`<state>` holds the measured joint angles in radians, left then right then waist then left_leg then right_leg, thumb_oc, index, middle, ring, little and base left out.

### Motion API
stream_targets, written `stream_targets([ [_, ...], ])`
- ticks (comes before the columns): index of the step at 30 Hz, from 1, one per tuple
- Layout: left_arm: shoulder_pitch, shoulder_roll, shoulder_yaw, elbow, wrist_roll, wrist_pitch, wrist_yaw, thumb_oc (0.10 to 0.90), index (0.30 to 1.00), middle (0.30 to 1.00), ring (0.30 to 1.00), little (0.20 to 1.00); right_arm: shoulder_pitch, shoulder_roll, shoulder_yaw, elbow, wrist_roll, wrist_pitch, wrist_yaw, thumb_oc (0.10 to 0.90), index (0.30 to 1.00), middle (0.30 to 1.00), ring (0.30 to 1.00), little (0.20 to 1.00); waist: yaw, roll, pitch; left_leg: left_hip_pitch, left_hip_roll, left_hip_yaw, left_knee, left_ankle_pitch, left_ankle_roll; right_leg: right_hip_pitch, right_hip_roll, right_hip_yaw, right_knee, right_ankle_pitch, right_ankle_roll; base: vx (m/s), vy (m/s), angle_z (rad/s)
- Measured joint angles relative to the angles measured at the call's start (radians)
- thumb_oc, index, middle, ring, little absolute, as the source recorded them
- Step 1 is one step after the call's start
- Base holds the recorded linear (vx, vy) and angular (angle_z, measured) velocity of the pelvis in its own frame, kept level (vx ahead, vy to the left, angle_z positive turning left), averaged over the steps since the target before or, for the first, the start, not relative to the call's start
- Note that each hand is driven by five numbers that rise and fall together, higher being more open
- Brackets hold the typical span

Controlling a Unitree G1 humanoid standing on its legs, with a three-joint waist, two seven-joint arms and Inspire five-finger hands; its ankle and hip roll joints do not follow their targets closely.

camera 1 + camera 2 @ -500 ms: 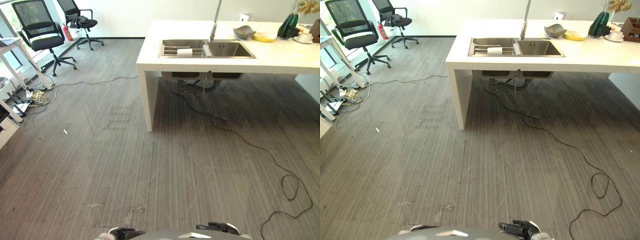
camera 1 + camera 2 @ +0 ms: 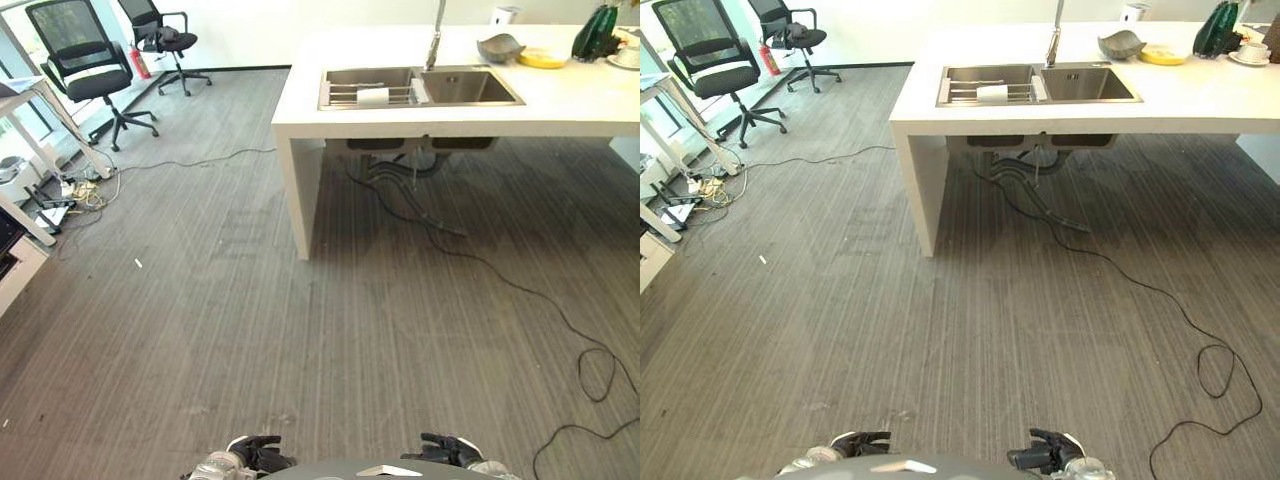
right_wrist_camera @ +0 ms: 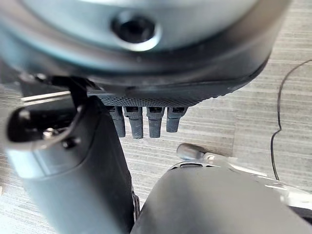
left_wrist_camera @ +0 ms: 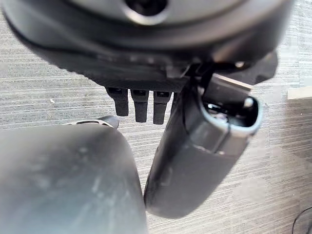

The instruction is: Place the dishes in the dishwasher.

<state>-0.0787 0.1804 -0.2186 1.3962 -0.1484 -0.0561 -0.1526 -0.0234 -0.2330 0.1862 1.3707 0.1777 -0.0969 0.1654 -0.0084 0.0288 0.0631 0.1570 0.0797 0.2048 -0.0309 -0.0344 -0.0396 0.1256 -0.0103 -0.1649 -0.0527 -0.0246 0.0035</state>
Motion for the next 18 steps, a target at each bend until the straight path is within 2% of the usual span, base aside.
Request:
stream_targets([
  [10,0.0,0.014,0.0,0.0,-0.011,0.0,-0.001,0.8,0.9,0.9,0.9,0.9,-0.001,0.001,0.0,0.0,0.003,0.001,0.006,0.8,0.9,0.9,0.9,0.9,0.001,-0.021,0.005,0.001,0.0,0.001,-0.006,0.001,-0.001,0.001,0.001,-0.001,-0.004,0.001,-0.001,0.0,0.0,0.0],
  [18,0.008,0.018,0.001,0.0,-0.019,-0.001,-0.001,0.8,0.9,0.9,0.9,0.9,0.0,0.002,0.0,0.0,0.003,0.0,0.008,0.8,0.9,0.9,0.9,0.9,0.001,-0.022,0.006,0.01,0.0,0.001,-0.008,0.001,-0.001,0.017,0.001,-0.004,-0.016,0.002,0.001,0.0,-0.007,0.01],
])
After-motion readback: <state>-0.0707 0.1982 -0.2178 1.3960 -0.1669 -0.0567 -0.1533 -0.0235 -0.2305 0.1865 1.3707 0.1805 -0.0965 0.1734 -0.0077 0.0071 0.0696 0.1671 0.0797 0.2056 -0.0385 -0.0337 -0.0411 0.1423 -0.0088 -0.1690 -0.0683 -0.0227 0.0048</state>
